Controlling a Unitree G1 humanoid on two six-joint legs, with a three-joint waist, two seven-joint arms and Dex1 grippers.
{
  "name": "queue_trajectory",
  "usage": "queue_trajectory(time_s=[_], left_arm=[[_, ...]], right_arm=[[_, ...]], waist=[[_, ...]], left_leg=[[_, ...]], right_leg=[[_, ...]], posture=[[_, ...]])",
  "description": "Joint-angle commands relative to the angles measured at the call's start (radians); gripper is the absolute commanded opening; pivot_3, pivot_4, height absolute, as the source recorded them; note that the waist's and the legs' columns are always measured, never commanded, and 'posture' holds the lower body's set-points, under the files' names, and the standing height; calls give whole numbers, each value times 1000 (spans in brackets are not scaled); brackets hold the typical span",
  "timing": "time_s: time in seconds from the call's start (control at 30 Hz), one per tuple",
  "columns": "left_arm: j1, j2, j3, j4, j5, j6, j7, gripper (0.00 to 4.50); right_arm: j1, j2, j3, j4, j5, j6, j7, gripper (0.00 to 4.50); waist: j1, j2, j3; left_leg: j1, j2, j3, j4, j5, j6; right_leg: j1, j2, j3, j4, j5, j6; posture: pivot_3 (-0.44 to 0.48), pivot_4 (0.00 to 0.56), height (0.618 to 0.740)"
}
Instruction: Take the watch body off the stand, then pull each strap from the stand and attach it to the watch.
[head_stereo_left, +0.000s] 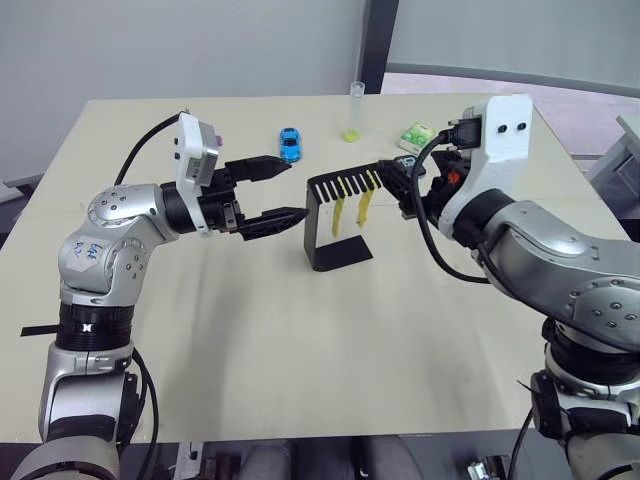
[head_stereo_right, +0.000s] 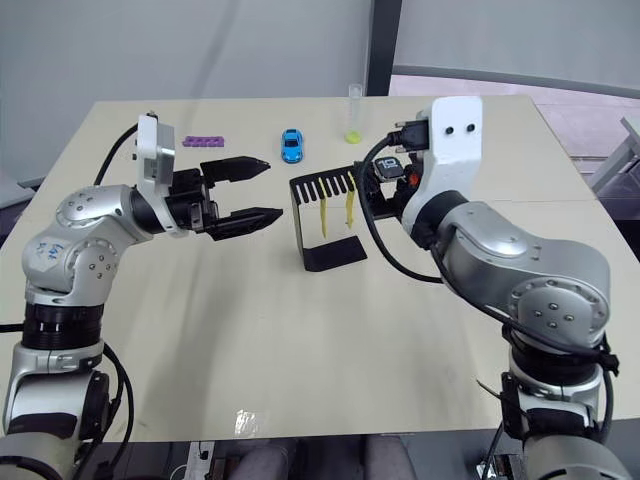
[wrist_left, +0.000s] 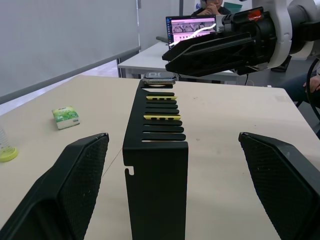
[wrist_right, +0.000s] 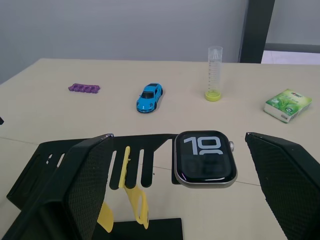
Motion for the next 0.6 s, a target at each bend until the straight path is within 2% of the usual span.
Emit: queue_trajectory(time_s=[0.03, 0.6], left_arm=[[-10, 2, 24, -37, -2, -12, 10, 4500], [-10, 5, 29, -36, -2, -15, 21, 4500]], right_arm=[[-29, 28, 3, -4, -27, 1, -32, 4454], [-41, 62, -14, 27, -114, 41, 13, 4454]], waist=[[-3, 0, 0], [-20, 1, 0]], left_leg=[[0, 0, 0, 0, 0, 0], [0, 0, 0, 0, 0, 0]], right_leg=[[0, 0, 0, 0, 0, 0], [-1, 0, 0, 1, 0, 0]], posture=[[0, 150, 740], [0, 150, 740]])
